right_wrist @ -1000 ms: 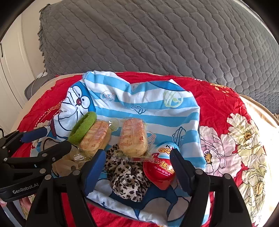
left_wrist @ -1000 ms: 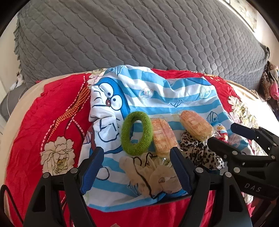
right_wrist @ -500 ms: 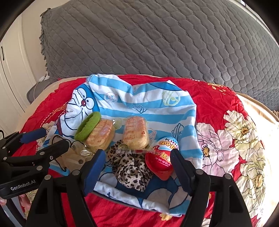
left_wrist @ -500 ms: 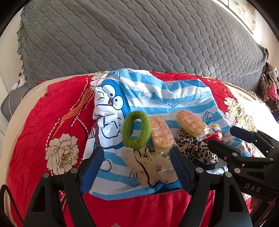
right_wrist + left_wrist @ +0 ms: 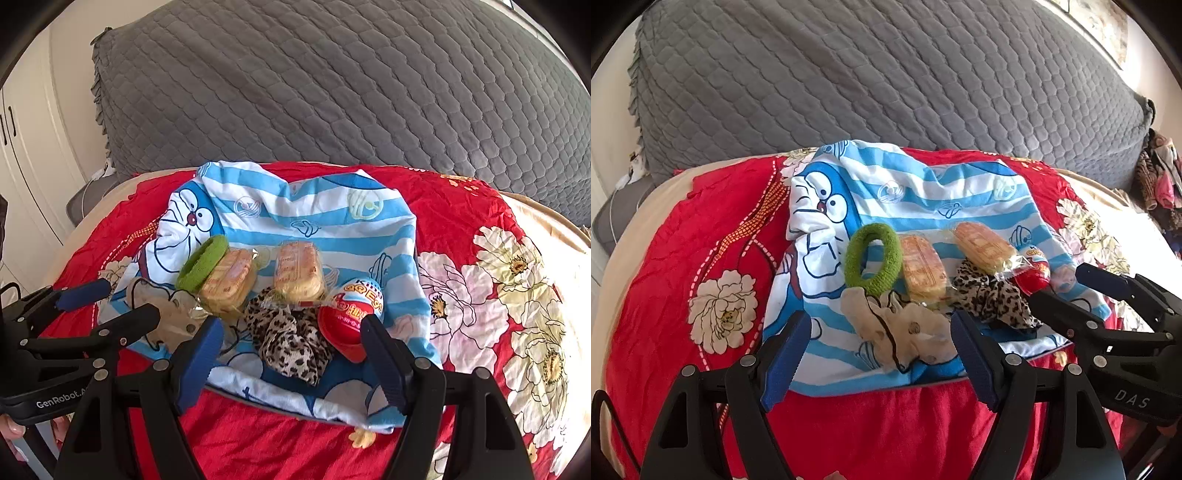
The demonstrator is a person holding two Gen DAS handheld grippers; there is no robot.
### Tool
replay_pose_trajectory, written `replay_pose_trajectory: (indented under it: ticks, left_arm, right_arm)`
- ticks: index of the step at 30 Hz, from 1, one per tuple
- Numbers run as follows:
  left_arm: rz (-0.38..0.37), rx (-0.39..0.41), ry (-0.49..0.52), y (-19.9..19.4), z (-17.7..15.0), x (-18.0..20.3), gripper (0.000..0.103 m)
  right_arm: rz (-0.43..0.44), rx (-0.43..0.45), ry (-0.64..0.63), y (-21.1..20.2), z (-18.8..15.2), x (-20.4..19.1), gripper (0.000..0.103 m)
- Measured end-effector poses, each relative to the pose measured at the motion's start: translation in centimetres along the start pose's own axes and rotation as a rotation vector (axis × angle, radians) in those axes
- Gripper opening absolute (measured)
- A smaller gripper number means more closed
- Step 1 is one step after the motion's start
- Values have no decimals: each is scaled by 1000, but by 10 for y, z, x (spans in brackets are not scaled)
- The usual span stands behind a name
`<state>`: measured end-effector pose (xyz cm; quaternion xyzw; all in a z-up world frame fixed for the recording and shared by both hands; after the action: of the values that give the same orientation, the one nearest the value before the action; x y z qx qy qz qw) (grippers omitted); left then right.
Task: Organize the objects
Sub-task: 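Withdraw both open grippers back from the tray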
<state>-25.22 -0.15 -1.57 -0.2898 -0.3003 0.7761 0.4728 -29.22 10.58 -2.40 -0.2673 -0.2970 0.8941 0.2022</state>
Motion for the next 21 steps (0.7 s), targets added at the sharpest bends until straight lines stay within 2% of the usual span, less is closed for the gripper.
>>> replay_pose_trajectory:
  ticks: [11, 21]
  left_arm:
    - [-1, 2, 4, -10, -13, -1, 79]
    - [-9, 8, -3, -22, -22, -3, 79]
  right_arm:
    - [3, 7, -9, -12, -11, -9, 76]
    - [2, 18, -10, -25, -19, -14, 81]
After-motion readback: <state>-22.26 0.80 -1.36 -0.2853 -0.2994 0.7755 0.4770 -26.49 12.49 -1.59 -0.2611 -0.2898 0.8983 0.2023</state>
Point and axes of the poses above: each gripper's, at about its wrist camera, not at the fingertips, and y roughly the way its jaws point, x to its right, z to its top, the point moved 4 cm from there along y, roughly the way its jaws point, and after that the axes turned 12 degrees about z, right-handed, at the moved point
